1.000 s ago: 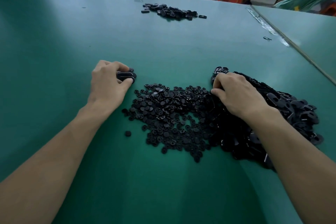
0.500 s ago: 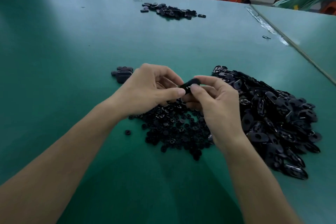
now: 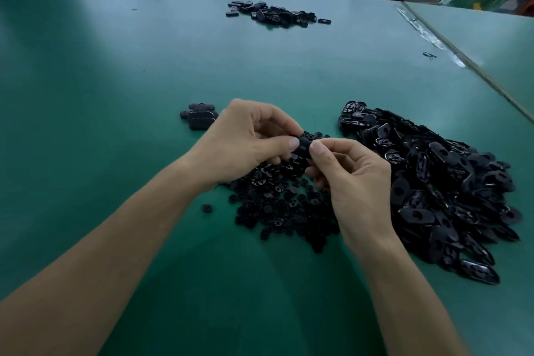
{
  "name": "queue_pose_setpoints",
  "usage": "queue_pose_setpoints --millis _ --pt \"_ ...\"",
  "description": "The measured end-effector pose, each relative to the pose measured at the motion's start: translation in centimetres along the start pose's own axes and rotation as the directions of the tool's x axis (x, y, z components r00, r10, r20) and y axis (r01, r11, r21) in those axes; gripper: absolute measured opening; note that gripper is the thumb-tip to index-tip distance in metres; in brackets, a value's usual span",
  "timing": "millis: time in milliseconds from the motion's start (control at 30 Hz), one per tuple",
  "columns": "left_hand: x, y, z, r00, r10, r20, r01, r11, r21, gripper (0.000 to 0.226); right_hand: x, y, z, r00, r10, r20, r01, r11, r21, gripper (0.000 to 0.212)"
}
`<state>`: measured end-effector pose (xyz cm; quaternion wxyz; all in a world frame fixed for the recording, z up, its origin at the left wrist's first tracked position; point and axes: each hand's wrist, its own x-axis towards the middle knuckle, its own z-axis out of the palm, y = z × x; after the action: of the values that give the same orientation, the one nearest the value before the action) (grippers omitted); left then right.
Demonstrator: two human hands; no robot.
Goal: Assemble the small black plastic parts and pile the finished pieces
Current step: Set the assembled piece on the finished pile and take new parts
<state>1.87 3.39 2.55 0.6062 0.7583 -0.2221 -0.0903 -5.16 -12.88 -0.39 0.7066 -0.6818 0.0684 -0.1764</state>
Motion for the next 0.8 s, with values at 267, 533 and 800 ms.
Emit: queue_pose_setpoints --millis 267,533,800 --pt "0.2 0.0 -0.4 0.99 -0.049 -0.132 0.04 0.997 -0.072 0.013 -0.2 0.8 0.0 0.981 -0.146 0.13 0.196 0.693 -0.694 0.021" --pt "0.3 0.1 -0.5 0.975 -0.064 -0.214 0.047 0.996 -0.082 0.013 -0.6 0.5 1.0 0.981 -0.06 0.185 0.19 0.51 -0.839 0.016" --pt "0.4 -0.5 -0.5 0.967 -0.094 -0.237 0.092 0.996 -0.022 0.014 -0.6 0.5 1.1 0.974 -0.148 0.172 0.226 0.573 -0.787 0.012"
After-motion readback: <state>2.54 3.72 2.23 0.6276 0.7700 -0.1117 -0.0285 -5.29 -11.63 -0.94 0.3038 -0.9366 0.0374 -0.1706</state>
